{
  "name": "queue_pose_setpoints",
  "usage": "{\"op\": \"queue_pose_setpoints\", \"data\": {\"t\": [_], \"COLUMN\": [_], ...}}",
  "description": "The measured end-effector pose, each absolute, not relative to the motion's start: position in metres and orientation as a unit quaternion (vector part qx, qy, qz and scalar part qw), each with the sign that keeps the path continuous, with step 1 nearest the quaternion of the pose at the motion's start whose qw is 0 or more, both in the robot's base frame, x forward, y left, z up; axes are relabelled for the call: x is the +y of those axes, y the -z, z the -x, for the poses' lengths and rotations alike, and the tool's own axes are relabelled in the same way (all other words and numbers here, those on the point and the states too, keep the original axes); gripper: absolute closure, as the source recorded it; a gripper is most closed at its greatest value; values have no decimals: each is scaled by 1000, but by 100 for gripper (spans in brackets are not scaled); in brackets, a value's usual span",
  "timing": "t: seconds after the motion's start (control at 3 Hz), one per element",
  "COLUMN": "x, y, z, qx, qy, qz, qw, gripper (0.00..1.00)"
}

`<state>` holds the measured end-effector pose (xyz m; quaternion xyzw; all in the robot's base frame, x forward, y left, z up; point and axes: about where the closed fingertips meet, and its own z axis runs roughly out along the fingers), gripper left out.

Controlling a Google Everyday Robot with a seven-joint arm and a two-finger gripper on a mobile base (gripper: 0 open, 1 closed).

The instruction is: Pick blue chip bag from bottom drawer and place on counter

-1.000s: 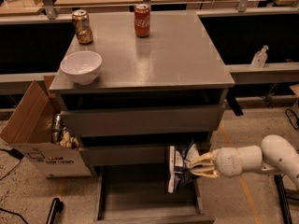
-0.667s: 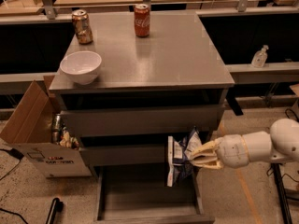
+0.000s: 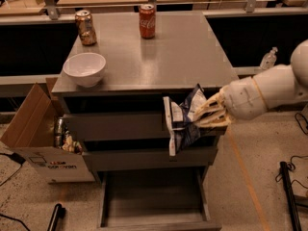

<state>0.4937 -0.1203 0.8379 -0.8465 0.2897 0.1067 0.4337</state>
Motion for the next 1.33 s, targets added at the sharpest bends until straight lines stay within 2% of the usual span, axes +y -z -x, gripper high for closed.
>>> {"op": "queue_pose_setpoints", "data": {"t": [0.33, 0.67, 1.33], "x": [-116, -116, -126], "y": [-880, -883, -918], "z": [-504, -505, -564], "qx": [270, 266, 259], "qy": [-109, -108, -58], "qz": [858, 858, 879], "qw": [423, 426, 396], "gripper": [100, 100, 100]}}
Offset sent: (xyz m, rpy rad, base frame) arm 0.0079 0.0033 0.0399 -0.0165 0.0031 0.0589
